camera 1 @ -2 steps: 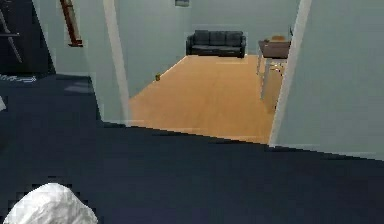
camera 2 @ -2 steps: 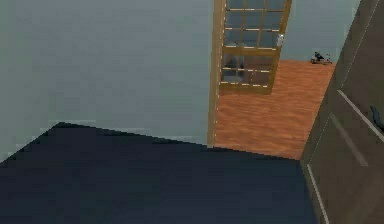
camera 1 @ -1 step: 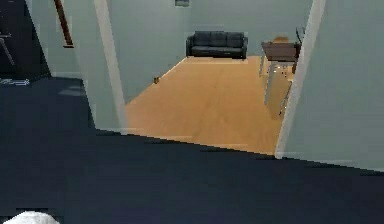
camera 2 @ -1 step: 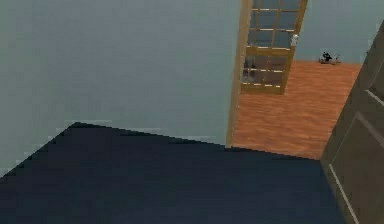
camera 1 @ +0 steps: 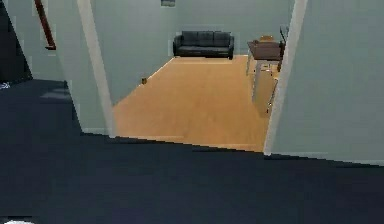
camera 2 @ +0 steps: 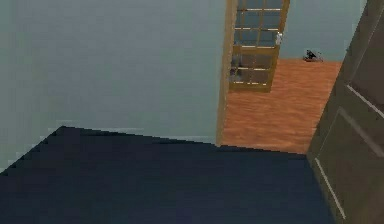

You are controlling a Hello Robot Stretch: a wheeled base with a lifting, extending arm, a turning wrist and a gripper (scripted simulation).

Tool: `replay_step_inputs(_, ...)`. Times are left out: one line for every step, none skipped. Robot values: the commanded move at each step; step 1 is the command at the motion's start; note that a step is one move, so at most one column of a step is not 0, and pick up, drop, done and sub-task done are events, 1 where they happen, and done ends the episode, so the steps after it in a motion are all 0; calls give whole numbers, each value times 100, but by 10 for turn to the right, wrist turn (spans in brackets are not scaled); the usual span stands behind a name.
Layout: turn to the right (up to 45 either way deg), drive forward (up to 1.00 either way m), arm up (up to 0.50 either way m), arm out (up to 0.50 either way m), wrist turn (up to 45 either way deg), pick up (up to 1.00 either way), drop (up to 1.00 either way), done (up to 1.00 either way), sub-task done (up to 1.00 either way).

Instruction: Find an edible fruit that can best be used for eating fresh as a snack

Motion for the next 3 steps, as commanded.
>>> replay_step_inputs(0,70,0,0,0,0,0,0,0)
replay_step_inputs(-390,0,0,0,0,0,0,0,0)
replay_step_inputs(0,80,0,0,0,0,0,0,0)
